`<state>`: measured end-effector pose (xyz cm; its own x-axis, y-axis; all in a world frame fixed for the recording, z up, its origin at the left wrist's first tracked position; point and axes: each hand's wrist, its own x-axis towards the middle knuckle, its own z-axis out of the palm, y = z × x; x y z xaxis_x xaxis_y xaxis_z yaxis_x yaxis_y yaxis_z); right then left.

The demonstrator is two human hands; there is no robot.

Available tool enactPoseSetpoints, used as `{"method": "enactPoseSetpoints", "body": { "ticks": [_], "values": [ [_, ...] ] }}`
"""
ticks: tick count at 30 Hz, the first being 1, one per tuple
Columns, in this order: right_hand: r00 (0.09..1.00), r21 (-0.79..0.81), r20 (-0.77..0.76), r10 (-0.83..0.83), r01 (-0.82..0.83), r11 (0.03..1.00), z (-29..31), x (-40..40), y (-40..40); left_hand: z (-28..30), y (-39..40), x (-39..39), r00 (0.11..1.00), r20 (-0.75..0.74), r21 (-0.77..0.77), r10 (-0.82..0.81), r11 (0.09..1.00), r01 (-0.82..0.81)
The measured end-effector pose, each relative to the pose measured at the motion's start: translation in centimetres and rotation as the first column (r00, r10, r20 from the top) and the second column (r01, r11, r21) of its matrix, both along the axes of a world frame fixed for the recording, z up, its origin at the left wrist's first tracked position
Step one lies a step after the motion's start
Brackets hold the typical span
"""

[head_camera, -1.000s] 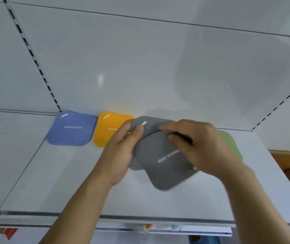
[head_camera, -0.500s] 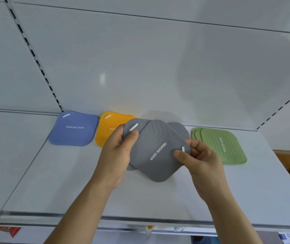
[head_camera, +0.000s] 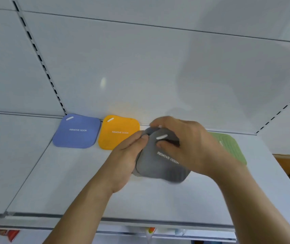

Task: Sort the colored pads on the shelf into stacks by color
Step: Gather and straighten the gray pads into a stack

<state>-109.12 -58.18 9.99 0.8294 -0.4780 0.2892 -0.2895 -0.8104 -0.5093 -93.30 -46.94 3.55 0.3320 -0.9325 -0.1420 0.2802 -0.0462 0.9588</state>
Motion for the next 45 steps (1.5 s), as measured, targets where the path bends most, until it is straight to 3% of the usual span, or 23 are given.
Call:
{"method": "enactPoseSetpoints", "body": {
  "ticks": [5,12,18,22,25,27,30,34,37,41,45],
  "values": [
    [0.953,0.007,0.145,-0.266,0.268,0.963,-2.5,0.6,0.3,-0.4,0.5,0.2,0.997,-0.051,0.02,0.051,0.999,-0.05],
    [0.955,-0.133,0.293,-0.041,0.083,0.988,-4.4,0.5,1.2,-0.1,0.6,0.1,0.996,-0.068,0.004,0.055,0.999,-0.054],
    [0.914,-0.131,0.398,-0.082,0.145,0.981,-5.1,0.7,1.3,0.3,1.0,-0.8,0.971,0.239,-0.048,-0.015,0.999,0.027],
    [0.901,-0.205,0.413,-0.128,0.229,0.952,-5.8,0.7,1.5,0.1,0.8,-1.3,0.908,0.416,-0.076,0.046,0.997,-0.016],
    [0.874,-0.2,0.438,-0.208,0.32,0.926,-6.2,-0.3,0.4,0.0,0.9,-1.2,0.884,0.442,-0.107,0.153,0.987,-0.117],
    [0.838,-0.152,0.378,-0.393,0.475,0.867,-6.9,-1.8,-1.5,-0.3,1.1,-0.7,0.871,0.426,-0.125,0.243,0.97,-0.21],
    [0.795,-0.166,0.105,-0.598,0.606,0.778,-9.0,-4.0,-4.3,-0.9,1.1,0.5,0.851,0.424,-0.117,0.308,0.951,-0.285],
    [0.834,-0.18,-0.248,-0.492,0.459,0.87,-10.8,-3.9,-6.2,-1.4,1.1,1.0,0.878,0.332,-0.098,0.345,0.938,-0.332],
    [0.765,-0.181,-0.472,-0.437,0.401,0.898,-11.2,-3.0,-7.5,-1.5,1.0,0.6,0.903,0.248,-0.059,0.35,0.936,-0.347],
    [0.757,-0.216,-0.469,-0.455,0.401,0.89,-11.0,-3.0,-8.4,-1.6,1.1,0.4,0.912,0.235,-0.028,0.337,0.94,-0.34],
    [0.854,-0.183,-0.201,-0.479,0.448,0.875,-11.2,-2.9,-7.2,-1.6,1.1,0.6,0.907,0.231,-0.024,0.353,0.934,-0.358]
  ]
}}
